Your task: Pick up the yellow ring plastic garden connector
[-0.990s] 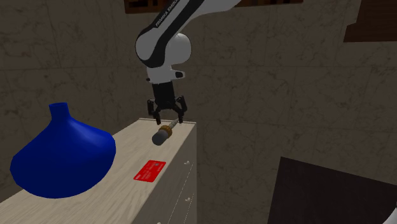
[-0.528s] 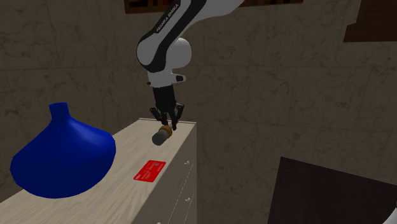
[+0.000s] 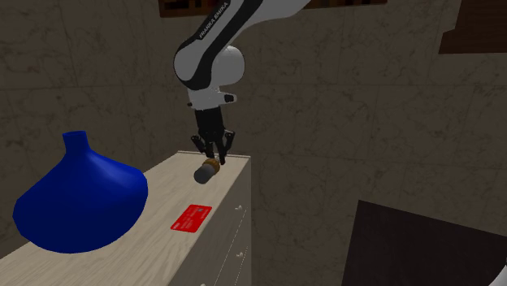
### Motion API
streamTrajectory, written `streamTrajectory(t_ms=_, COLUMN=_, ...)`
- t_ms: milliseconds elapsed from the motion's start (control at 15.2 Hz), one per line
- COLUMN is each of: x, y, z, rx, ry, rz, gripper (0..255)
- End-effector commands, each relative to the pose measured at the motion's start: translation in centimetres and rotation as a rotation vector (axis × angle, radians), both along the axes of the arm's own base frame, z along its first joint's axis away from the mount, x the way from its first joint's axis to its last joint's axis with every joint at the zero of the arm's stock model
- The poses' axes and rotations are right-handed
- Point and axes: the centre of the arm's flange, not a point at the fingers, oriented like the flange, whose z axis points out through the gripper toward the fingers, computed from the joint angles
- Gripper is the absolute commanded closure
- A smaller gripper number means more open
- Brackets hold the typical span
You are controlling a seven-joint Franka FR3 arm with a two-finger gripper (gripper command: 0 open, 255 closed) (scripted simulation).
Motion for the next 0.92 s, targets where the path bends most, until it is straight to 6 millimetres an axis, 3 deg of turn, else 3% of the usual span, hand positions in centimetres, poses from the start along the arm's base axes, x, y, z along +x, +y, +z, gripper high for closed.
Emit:
streamTrajectory(t_ms=0, x=0.0, y=0.0, z=1.0, rx=0.0, ry=0.0, rz=0.0, gripper=255)
streamTrajectory(t_ms=858, x=0.0, y=0.0, z=7.4, rx=0.0, ry=0.0, rz=0.0, gripper=255)
